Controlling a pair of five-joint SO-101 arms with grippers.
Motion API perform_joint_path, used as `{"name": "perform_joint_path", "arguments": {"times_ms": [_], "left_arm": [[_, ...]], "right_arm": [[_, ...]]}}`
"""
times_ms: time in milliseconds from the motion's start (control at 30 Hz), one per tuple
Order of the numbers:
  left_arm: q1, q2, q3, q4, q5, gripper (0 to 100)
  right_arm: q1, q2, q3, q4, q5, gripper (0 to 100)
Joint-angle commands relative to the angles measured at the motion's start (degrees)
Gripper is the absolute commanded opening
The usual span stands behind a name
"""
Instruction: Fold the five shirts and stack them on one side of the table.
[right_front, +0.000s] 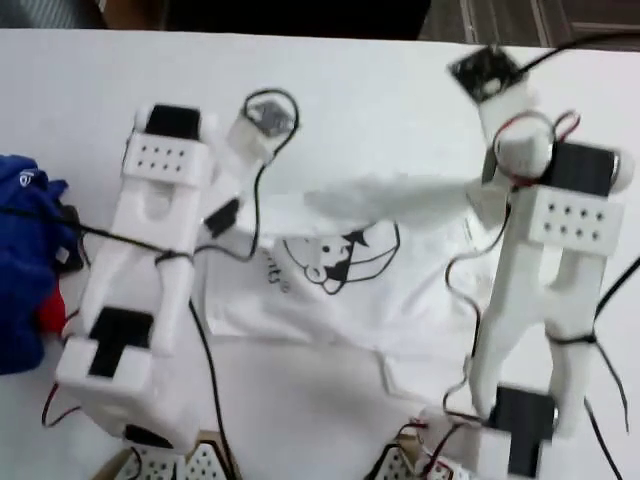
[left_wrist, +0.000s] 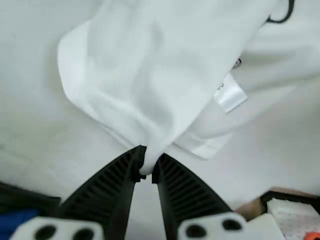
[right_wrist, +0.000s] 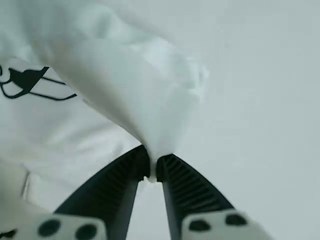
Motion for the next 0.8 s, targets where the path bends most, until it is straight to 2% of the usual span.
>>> {"name": "perform_joint_path", "arguments": {"times_ms": [0, 133, 267, 367, 567, 767], "left_arm": [[0.26, -8.53, 8.04, -0.26, -2.64, 2], [-0.18, -11.43, 13.93, -2.73, -3.52, 2], [-0.70, -11.34, 18.42, -4.66, -3.43, 2], [-0.62, -11.34, 22.90, -7.56, -3.43, 2], [-0.26, -11.34, 28.88, -13.01, -3.43, 2], [-0.26, -11.60, 29.41, -12.75, -3.34, 2]], "right_arm": [[0.66, -13.32, 13.27, -1.36, 2.29, 2.0], [0.84, -27.65, 28.84, -3.30, 7.30, 2.0], [1.10, -39.60, 41.41, -5.76, 9.23, 2.0], [4.00, -45.49, 47.74, -6.99, 10.73, 2.0], [13.93, -49.19, 54.51, -7.16, 18.37, 2.0], [20.44, -49.27, 55.30, -6.64, 22.68, 2.0]]}}
